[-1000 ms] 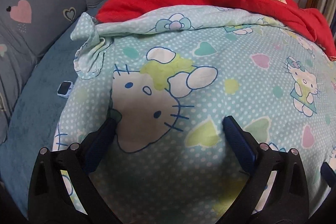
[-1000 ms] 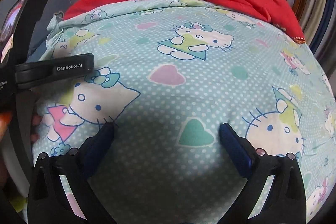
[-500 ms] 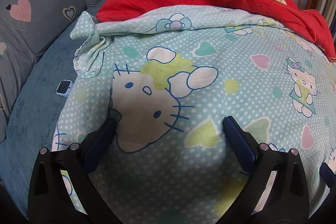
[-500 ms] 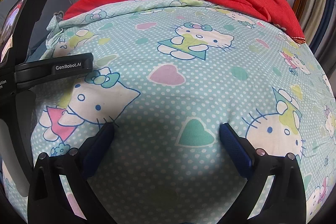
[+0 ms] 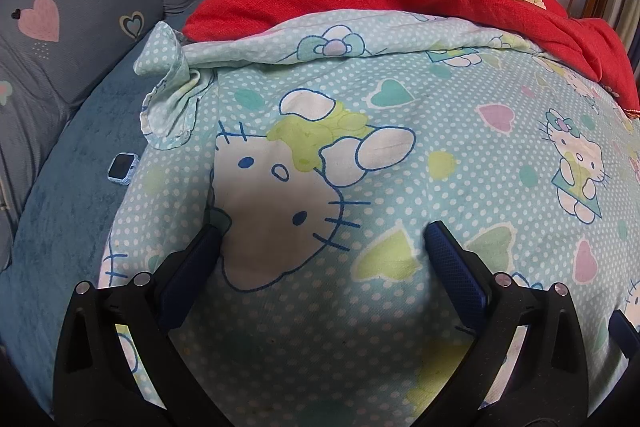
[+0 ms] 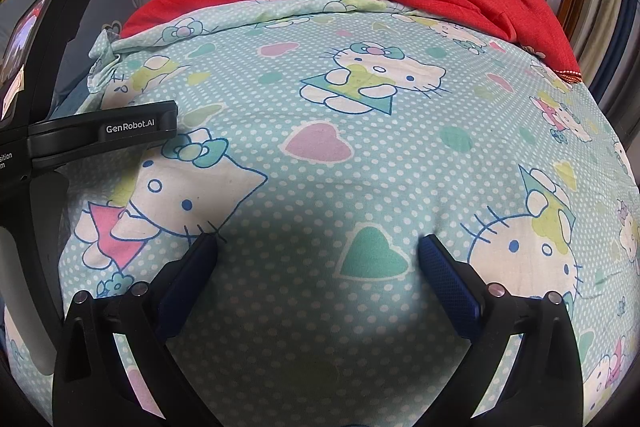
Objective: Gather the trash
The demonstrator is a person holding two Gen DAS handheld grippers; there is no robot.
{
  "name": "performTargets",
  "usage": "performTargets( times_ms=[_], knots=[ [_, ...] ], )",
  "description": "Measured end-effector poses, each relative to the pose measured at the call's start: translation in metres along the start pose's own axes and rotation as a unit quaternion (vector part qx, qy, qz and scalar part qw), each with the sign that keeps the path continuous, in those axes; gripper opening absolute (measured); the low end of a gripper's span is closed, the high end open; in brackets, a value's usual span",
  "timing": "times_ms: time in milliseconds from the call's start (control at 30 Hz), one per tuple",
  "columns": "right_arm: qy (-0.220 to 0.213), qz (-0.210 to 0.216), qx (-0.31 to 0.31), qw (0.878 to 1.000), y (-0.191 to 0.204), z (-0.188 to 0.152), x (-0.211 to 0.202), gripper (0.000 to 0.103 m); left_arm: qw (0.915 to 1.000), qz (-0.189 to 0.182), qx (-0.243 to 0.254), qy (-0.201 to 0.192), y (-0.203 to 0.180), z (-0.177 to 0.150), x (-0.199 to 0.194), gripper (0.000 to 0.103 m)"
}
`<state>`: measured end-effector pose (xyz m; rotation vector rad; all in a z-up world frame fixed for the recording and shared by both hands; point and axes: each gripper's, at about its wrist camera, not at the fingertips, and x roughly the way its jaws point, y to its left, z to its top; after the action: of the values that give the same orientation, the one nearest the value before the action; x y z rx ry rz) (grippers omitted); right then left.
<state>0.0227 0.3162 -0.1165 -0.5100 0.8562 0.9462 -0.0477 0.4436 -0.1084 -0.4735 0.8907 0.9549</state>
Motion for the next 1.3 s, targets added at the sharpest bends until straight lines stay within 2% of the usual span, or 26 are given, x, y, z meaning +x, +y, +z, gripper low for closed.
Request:
performTargets(
  times_ms=[100, 167, 1300],
  knots=[
    [-0.001, 0.0, -0.001, 1.0, 0.008, 0.002, -0.001, 0.098, 1.0, -0.001, -0.001, 0.0, 0.0, 0.0, 0.0, 0.094],
    [0.0, 0.003, 0.003, 1.0, -0.005, -0.002, -0.001, 0.098, 1.0, 0.002, 0.002, 0.001, 0.0, -0.001, 0.001, 0.094],
    [-0.001, 0.002, 0.0, 1.0, -0.006, -0.003, 0.0, 0.098, 1.0, 0.001, 0.0, 0.001, -0.002, 0.001, 0.002, 0.094]
  ],
)
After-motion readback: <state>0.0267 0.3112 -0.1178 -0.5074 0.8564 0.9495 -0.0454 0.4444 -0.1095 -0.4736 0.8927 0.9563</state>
